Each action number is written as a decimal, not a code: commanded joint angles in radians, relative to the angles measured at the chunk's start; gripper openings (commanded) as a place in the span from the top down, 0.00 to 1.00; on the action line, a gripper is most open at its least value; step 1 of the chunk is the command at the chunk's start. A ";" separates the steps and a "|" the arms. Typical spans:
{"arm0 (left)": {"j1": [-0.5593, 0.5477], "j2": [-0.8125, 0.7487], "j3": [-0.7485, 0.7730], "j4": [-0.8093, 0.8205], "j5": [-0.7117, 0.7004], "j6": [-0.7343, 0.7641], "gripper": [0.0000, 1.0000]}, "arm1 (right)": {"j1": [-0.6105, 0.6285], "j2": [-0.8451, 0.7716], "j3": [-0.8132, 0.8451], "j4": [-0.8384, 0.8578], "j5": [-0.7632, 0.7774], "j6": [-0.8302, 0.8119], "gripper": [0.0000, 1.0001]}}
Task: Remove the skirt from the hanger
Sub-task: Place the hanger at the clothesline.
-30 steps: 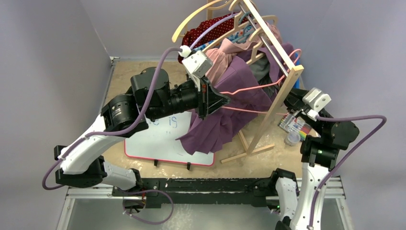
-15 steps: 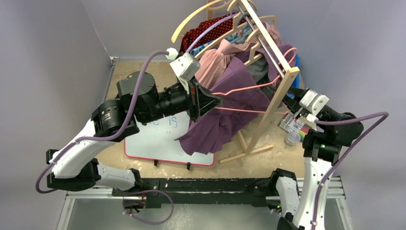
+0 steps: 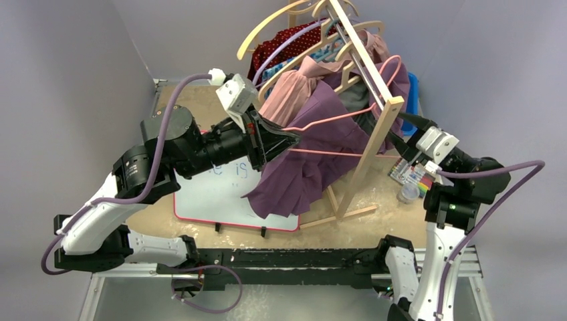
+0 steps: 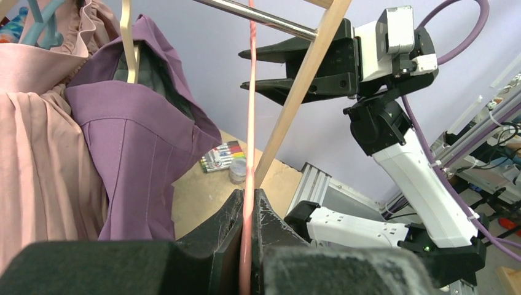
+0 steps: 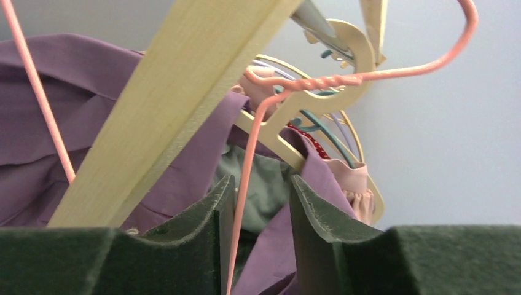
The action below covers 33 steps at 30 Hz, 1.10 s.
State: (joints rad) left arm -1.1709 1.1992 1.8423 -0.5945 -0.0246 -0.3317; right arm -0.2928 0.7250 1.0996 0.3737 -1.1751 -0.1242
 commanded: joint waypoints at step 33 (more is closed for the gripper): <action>0.005 -0.076 -0.050 0.003 -0.095 -0.051 1.00 | 0.020 -0.141 0.138 -0.457 0.475 0.147 0.01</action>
State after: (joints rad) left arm -1.1721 1.1332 1.7233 -0.5709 -0.0425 -0.3580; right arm -0.2649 0.5655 1.2152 -0.1490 -0.4801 0.0040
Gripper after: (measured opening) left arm 0.029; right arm 0.994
